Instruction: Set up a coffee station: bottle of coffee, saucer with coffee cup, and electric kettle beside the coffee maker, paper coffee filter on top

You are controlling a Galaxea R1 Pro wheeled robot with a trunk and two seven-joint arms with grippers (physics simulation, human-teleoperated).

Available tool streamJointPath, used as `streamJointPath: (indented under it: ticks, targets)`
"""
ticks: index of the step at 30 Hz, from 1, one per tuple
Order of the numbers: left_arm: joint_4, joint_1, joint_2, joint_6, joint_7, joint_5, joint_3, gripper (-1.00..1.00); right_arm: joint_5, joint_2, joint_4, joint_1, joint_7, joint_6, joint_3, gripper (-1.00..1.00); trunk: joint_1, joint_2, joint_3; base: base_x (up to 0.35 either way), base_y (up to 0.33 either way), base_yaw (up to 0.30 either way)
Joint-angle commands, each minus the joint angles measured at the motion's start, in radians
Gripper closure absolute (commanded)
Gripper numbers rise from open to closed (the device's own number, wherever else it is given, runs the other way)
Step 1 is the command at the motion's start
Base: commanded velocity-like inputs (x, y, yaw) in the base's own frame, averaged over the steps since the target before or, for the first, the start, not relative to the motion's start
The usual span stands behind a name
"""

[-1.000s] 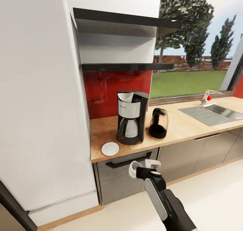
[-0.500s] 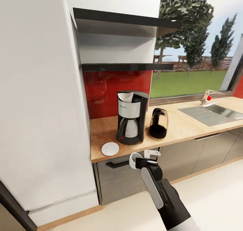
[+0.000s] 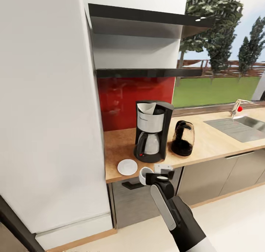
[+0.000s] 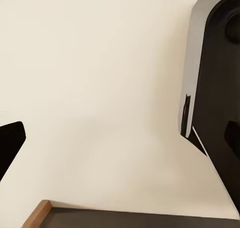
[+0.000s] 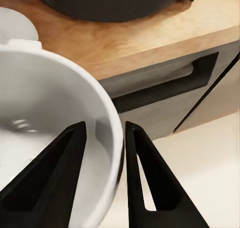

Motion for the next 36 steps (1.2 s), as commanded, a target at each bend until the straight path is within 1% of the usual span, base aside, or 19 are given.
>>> streamJointPath:
  ticks: [1, 5, 9, 13, 14, 16, 20, 28, 36]
  targets:
    - [0.002, -0.001, 0.0, -0.004, 0.003, -0.011, 0.008, -1.0, -0.011, 0.0, -0.001, -0.001, -0.025, 0.001, 0.001, 1.0, 0.0, -0.002, -0.002, 0.03, 0.012, 0.172]
    - [0.002, -0.002, 0.0, -0.004, 0.003, -0.012, 0.006, -1.0, -0.015, 0.0, -0.003, -0.001, -0.096, 0.0, 0.003, 1.0, 0.0, -0.002, -0.003, 0.011, 0.004, 0.062]
    - [0.003, -0.001, 0.0, -0.004, 0.003, -0.014, 0.006, -1.0, -0.017, 0.0, -0.005, -0.001, -0.115, 0.0, 0.004, 1.0, 0.0, -0.002, -0.003, 0.001, 0.001, 0.008]
    - [0.002, -0.001, 0.0, -0.005, 0.003, -0.014, 0.006, -1.0, -0.017, 0.0, -0.006, -0.001, -0.116, -0.001, 0.016, 1.0, 0.0, -0.002, -0.003, 0.0, 0.0, 0.0]
    - [0.002, -0.001, -0.001, -0.005, 0.003, -0.013, 0.006, -1.0, -0.017, 0.0, -0.005, -0.001, -0.116, -0.001, 0.026, 1.0, 0.0, -0.002, -0.003, 0.0, 0.0, 0.0]
    - [0.002, -0.001, -0.001, -0.005, 0.003, -0.012, 0.006, -1.0, -0.017, 0.0, -0.005, -0.001, -0.117, -0.001, 0.033, 1.0, 0.0, -0.002, 0.0, 0.003, 0.0, 0.0]
    - [0.002, -0.002, 0.0, -0.004, 0.003, -0.008, 0.009, -1.0, -0.017, 0.0, -0.005, -0.001, -0.117, -0.001, 0.036, 1.0, 0.0, -0.002, 0.005, 0.099, 0.008, 0.0]
    - [0.002, -0.002, 0.0, -0.006, 0.003, -0.006, 0.009, -1.0, -0.017, 0.0, -0.005, -0.001, -0.117, -0.001, 0.039, 1.0, 0.0, -0.002, 0.017, 0.257, 0.059, 0.079]
    - [0.003, -0.002, 0.0, -0.006, 0.003, -0.006, 0.009, -1.0, -0.018, 0.0, -0.005, -0.001, -0.117, -0.002, 0.04, 1.0, 0.0, -0.002, 0.022, 0.026, 0.002, 0.065]
